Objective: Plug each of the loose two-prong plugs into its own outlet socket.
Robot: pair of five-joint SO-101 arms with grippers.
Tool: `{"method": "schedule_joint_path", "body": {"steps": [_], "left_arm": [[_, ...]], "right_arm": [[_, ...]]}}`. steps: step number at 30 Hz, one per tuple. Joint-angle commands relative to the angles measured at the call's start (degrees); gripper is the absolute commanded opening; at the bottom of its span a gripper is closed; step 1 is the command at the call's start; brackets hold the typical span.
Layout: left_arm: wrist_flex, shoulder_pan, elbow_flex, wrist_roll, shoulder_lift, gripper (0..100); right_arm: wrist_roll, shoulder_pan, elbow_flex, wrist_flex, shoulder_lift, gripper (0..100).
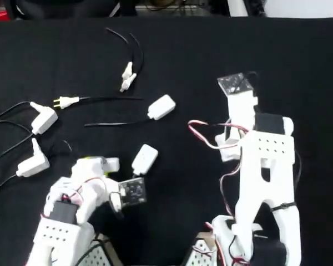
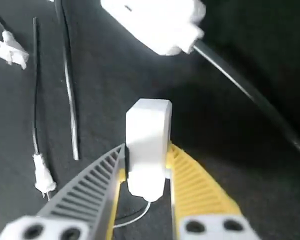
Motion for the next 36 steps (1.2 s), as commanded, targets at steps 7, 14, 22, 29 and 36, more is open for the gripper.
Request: {"method": "schedule_joint_path", "body": {"steps": [7, 14, 22, 29, 36], "left_arm": [[26.64, -1.36, -11.21, -3.16, -13.63, 37], [29.63, -2.33, -28.97, 15.56, -14.24, 28], [27.96, -16.75, -29.23, 31.12, -14.24, 22], [12.48, -31.34, -17.19, 56.0, -14.33, 22], [7.03, -33.27, -8.66, 60.04, -14.24, 22]], "right_arm": [[0.26, 0.53, -0.66, -0.97, -0.04, 15.3], [3.16, -8.88, -1.27, -4.4, -0.04, 15.0], [8.35, -20.13, -1.45, -14.68, 5.49, 15.2], [14.95, -24.35, -4.26, -22.15, 16.84, 15.2], [-7.56, -24.09, -7.25, -33.93, 19.91, 15.2]]}}
